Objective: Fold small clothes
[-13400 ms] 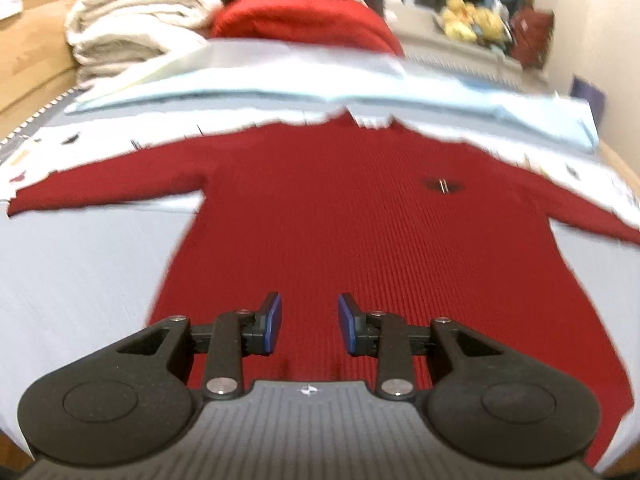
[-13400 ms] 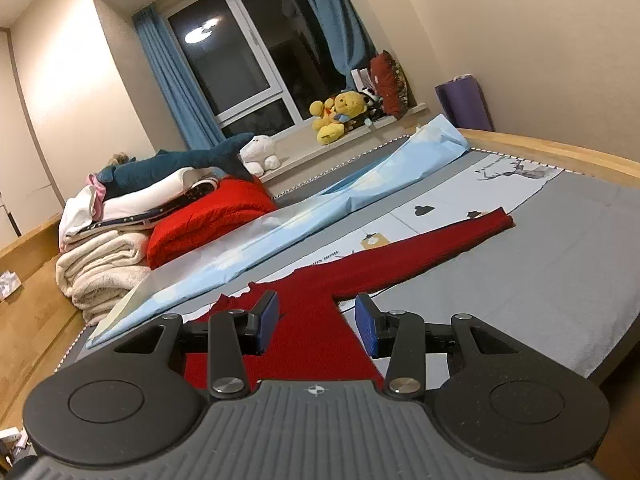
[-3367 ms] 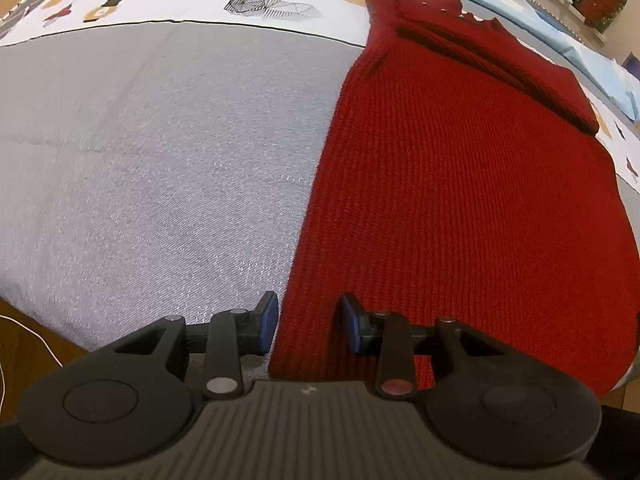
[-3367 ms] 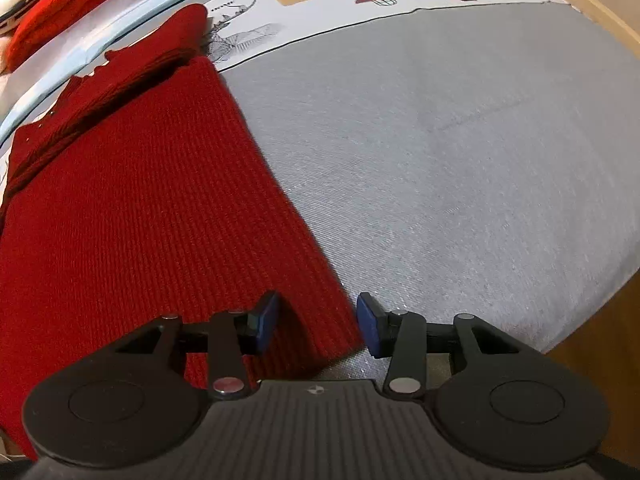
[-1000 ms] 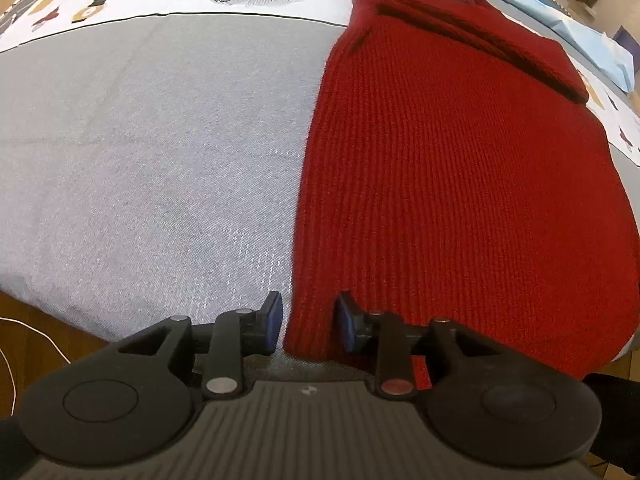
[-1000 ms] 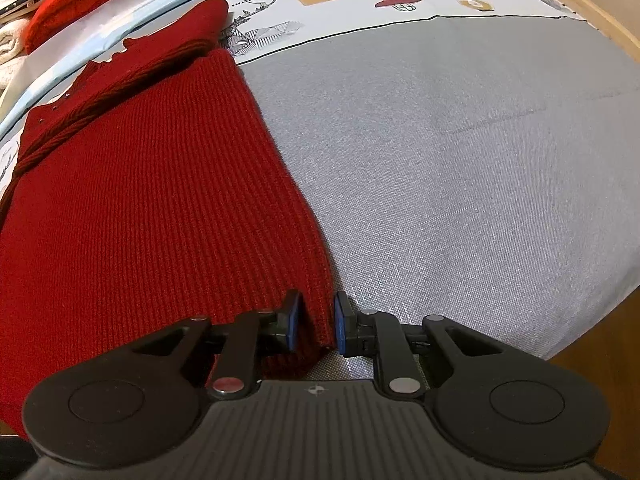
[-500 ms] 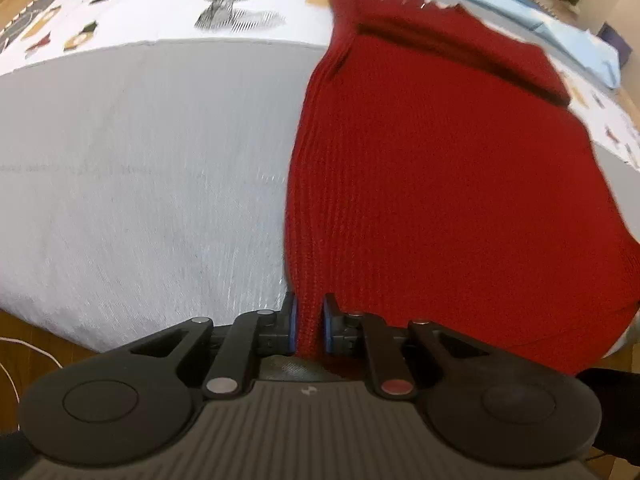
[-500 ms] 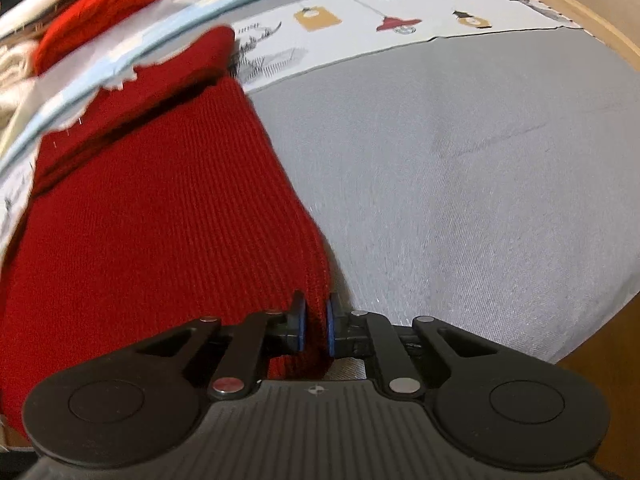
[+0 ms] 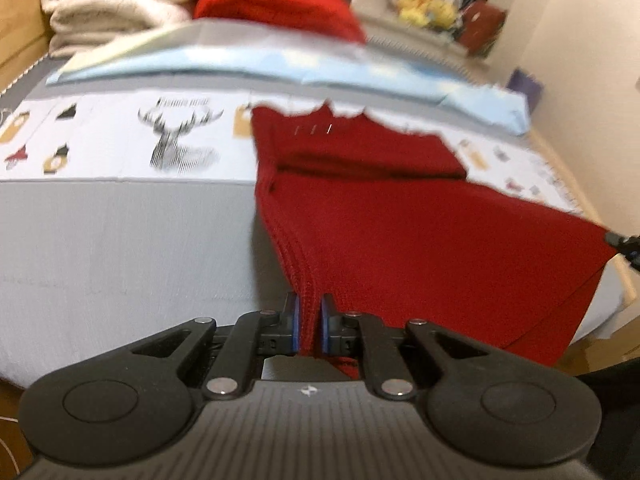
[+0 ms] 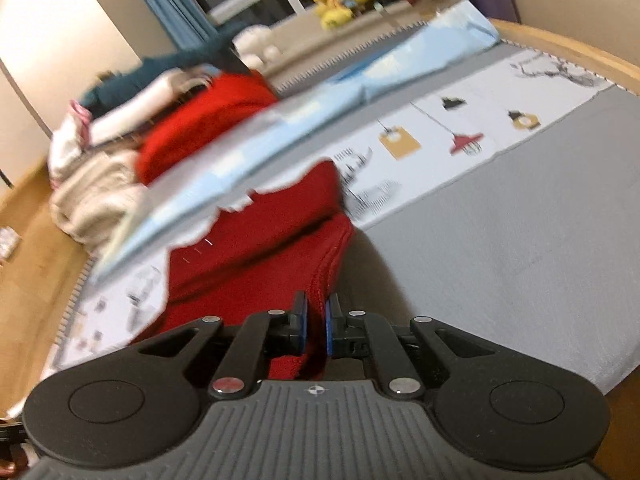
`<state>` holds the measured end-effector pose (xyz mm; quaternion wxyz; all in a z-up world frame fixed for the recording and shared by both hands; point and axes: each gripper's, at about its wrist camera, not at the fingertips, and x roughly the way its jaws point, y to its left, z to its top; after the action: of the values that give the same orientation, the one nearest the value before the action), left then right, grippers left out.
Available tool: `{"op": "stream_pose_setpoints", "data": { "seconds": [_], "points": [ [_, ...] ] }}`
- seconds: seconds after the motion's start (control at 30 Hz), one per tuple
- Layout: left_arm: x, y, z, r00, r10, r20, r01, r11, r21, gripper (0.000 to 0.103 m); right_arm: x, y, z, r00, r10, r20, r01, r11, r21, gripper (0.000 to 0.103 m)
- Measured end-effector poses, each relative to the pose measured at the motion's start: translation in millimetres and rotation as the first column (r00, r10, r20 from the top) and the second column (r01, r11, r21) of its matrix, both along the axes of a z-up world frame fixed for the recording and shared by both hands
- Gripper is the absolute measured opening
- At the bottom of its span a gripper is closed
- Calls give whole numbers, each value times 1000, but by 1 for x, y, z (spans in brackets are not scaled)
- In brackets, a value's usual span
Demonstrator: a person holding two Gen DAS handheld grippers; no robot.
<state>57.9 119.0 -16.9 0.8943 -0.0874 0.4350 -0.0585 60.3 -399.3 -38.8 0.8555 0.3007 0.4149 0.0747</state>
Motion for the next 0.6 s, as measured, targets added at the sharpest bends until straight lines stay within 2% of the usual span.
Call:
{"op": "stream_pose_setpoints", "data": {
  "seconds": [0.2, 0.33, 0.47, 0.6],
  "points": [
    [-51, 12, 52, 998, -23, 52, 27, 997, -69, 9, -49, -26, 47, 998, -30, 59, 27, 998, 56, 7],
    [-63, 22, 60, 999, -10, 41, 13, 997, -78, 9, -77, -39, 66, 997, -77, 27, 75, 994, 76, 7],
    [-26, 33, 40, 1000, 8, -10, -8, 997, -71, 9, -57, -41, 49, 995, -92, -40, 94, 994, 53, 7],
    [51, 50, 5, 996, 29, -79, -35, 997, -71, 8, -4, -36, 14, 990, -81, -111, 85, 996, 28, 7]
  ]
}}
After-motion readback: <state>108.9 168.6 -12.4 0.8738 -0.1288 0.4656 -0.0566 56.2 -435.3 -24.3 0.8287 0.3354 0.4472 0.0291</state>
